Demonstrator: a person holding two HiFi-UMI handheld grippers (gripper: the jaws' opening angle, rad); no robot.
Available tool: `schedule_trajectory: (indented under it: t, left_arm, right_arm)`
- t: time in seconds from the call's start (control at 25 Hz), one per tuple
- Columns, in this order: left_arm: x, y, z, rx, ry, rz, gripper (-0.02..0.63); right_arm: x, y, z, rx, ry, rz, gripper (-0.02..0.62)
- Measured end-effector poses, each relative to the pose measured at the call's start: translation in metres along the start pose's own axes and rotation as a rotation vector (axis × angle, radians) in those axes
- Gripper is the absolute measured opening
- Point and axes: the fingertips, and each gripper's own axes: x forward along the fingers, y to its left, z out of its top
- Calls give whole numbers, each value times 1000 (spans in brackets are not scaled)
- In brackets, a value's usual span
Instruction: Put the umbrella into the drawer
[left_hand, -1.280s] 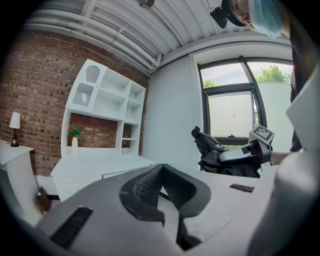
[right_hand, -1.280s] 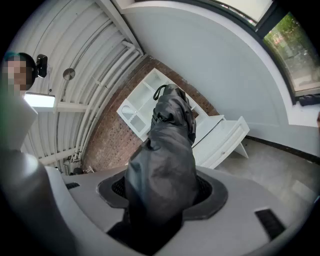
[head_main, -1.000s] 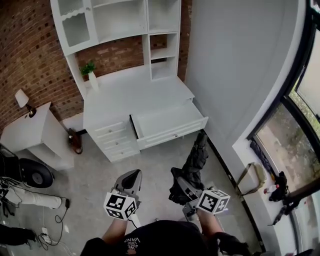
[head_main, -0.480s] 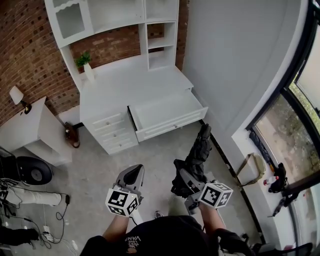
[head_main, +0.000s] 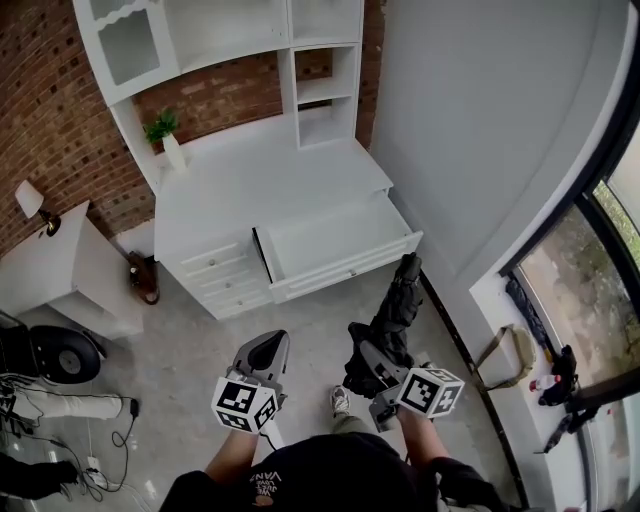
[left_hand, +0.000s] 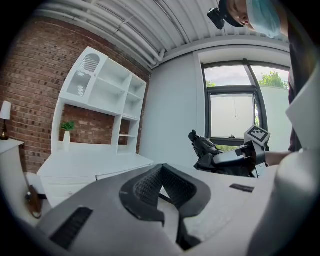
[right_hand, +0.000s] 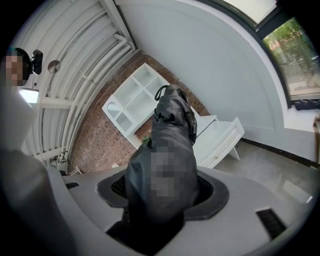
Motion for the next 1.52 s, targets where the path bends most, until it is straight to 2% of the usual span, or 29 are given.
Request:
schedule_trajectory:
  t: [0.56,0.76,0.96,1.16,1.52]
  left_arm:
    - [128,41,21,1,8,49,6]
    - [159,53,24,3,15,79,6]
    - [180,70,28,0,19,72,6]
    - [203,99,28,-7,31,25,6]
    - [248,172,45,11,61,-132,6]
  right_arm:
    - [92,-69,81,0,63,8,267]
    - [118,-88,97,-9,103,15,267]
    - [147,-93,106,-3,112,12,268]
    - [182,-94,111,20,98,-22,268]
    - [255,-89,116,88,15,-152,268]
